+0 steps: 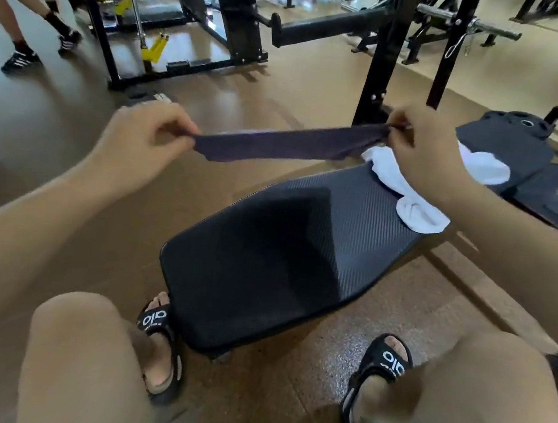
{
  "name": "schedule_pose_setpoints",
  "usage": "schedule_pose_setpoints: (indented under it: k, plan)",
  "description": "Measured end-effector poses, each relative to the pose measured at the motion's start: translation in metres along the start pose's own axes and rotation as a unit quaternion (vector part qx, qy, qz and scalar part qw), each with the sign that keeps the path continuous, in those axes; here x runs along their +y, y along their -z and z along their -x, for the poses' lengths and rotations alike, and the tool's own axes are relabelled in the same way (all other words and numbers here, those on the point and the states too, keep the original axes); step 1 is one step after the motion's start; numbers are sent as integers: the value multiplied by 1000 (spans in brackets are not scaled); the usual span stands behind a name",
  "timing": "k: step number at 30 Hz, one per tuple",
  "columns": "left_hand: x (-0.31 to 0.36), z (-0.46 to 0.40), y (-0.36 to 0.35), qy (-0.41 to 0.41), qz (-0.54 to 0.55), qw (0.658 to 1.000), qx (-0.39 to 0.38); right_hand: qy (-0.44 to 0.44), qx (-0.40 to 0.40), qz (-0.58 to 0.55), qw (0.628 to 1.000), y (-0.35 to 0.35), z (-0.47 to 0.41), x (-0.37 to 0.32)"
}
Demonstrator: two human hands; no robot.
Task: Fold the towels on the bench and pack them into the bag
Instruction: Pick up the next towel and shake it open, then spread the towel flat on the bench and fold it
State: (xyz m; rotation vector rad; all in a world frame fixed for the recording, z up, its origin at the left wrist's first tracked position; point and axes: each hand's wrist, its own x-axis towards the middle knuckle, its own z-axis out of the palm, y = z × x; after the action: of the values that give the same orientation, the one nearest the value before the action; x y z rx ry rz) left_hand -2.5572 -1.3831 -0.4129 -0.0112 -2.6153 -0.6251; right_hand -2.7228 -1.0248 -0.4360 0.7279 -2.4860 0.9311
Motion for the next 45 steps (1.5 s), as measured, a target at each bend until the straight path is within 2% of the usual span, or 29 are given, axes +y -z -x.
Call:
schedule_pose_setpoints:
  k: [2, 6, 9, 15, 21, 27, 28, 32, 35, 38, 40, 43, 45]
  plan:
    - [-14, 40, -35, -6, -14, 997, -70, -11, -62, 21, 998, -30, 43, 24]
    - [-46, 119, -105, 43, -16, 976, -212, -21, -215, 47, 975, -85, 138, 62]
    - [-50, 162, -132, 43, -30, 960, -273, 29, -263, 82, 961, -102, 188, 75]
    - [-58, 200, -140, -5, -56, 966, -254, 108, -251, 149, 950, -105, 215, 76]
    - [-56, 206, -141, -48, -124, 957, -257, 88, -245, 167, 951, -104, 222, 73]
    - [-42, 187, -129, -88, -182, 913, -355, 61, -280, 158, 945, -93, 211, 50]
    - [-37, 177, -125, -90, -173, 916, -351, 58, -280, 157, 945, -92, 205, 42]
    - [-28, 127, -127, -35, -119, 961, -246, 74, -263, 114, 955, -116, 174, -1]
    - [-41, 92, -149, -2, -157, 968, -197, 86, -276, 98, 952, -153, 144, -29]
    - [-60, 79, -181, 39, -226, 952, -203, 90, -272, 114, 951, -198, 114, -51]
    - [-71, 89, -203, 89, -230, 942, -228, 91, -273, 131, 949, -226, 103, -48]
    - [-83, 100, -227, 156, -195, 936, -250, 16, -308, 166, 937, -247, 105, -9]
    - [-85, 105, -229, 163, -190, 936, -247, -28, -349, 177, 920, -246, 110, 10]
